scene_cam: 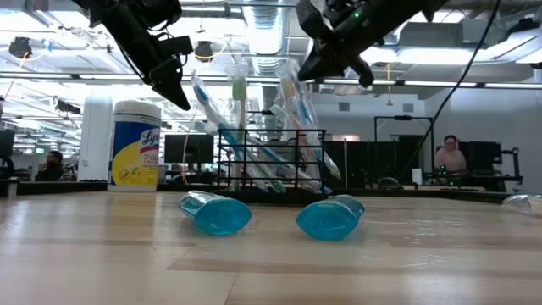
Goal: Pick & Place toothbrushing station
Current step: Put the purple toothbrush into the mesh
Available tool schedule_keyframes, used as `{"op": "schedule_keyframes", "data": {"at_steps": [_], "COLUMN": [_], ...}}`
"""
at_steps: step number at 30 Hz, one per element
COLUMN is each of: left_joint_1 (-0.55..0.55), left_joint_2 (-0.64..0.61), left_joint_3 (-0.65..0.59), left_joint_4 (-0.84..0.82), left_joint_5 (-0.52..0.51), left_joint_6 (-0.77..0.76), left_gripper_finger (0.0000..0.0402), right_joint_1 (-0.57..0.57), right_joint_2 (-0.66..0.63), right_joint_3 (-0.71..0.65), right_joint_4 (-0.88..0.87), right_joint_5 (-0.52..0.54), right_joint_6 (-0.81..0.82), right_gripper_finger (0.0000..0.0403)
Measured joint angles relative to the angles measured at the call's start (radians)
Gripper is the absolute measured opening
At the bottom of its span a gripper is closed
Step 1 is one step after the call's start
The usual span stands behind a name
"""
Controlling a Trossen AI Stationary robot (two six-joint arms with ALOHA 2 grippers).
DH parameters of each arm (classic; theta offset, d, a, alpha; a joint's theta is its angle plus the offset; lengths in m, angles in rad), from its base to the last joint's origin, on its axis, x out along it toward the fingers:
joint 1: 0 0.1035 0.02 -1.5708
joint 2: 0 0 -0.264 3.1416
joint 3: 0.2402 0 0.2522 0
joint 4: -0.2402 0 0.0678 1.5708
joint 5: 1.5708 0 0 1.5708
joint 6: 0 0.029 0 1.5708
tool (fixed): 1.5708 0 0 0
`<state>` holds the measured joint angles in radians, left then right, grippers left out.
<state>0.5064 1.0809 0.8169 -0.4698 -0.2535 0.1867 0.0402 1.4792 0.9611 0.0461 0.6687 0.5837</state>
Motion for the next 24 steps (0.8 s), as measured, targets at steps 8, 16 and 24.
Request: {"op": "schedule_keyframes", "data": {"at_steps": [8, 16, 24], "left_joint_1": [0.000, 0.000, 0.000], "left_joint_2": [0.000, 0.000, 0.000], "left_joint_3": [0.000, 0.000, 0.000], "left_joint_4": [0.006, 0.012, 0.019], "left_joint_5": [0.000, 0.000, 0.000], "left_joint_6": [0.000, 0.016, 0.019], "left_gripper_finger": [0.0117, 0.0117, 0.0117], "right_joint_1": [0.028, 0.058, 0.082], "right_joint_2": [0.010, 0.068, 0.114], "right_joint_3": [-0.014, -0.082, -0.091], "right_joint_4": [0.007, 0.111, 0.154], "right_joint_5": [-0.017, -0.015, 0.017], "right_joint_6": [0.001, 0.044, 0.082], "right_gripper_finger": [0.0000, 0.0000, 0.0000]}}
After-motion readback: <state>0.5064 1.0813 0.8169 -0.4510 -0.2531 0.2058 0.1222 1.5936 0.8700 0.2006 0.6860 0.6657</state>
